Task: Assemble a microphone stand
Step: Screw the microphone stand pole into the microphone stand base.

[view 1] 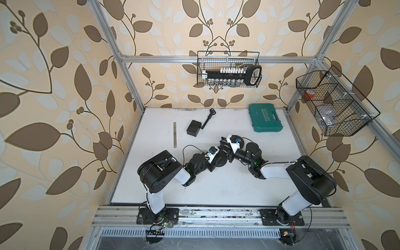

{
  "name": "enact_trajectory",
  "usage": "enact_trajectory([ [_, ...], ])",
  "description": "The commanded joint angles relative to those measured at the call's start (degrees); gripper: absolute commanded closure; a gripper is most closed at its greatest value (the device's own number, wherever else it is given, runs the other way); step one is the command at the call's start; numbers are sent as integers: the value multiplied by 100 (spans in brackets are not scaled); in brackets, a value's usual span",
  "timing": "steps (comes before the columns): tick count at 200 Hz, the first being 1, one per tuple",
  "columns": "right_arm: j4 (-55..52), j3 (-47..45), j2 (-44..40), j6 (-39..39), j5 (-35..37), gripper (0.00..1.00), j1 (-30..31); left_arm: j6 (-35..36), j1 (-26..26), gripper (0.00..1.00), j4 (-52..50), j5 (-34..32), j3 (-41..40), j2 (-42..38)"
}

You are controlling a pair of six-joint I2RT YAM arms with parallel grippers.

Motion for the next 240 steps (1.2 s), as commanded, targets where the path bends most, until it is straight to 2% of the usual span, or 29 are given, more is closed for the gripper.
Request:
enact_trajectory([
  [1,-1148,-321,5,384,1744,100,356,-21,-25,62,-42,126,119,-200],
  [21,-1440,-299,-73,491,2862,100,881,-6,-25,63,-43,123,226,-152],
  [45,-1585,-281,-65,684,3514,100,1288,0,-25,65,22,91,337,-94],
  [70,-1649,-244,-56,765,3629,100,1457,-72,-10,67,-64,146,517,-47],
  [93,-1684,-229,-132,737,3372,100,1449,-68,-8,71,-246,161,648,-21],
  [117,-1670,-189,-174,647,2652,100,1267,-11,1,82,-192,126,638,16],
  [140,-1474,-224,-207,563,1511,80,803,36,1,89,-192,60,564,30],
  [157,-1602,-156,-296,198,626,59,476,31,-1,90,-204,0,479,-11],
  [175,-1919,-34,-398,-314,-13,51,258,14,1,91,-309,-106,429,-37],
  [199,-1910,-2,-414,-574,-970,44,-253,-75,1,92,-274,-136,295,-69],
  [210,-1966,52,-373,-718,-1408,34,-486,-119,0,92,-217,-145,201,-81],
  [240,-1820,227,-145,-842,-2343,33,-899,-238,-5,92,-201,-129,-66,-222],
])
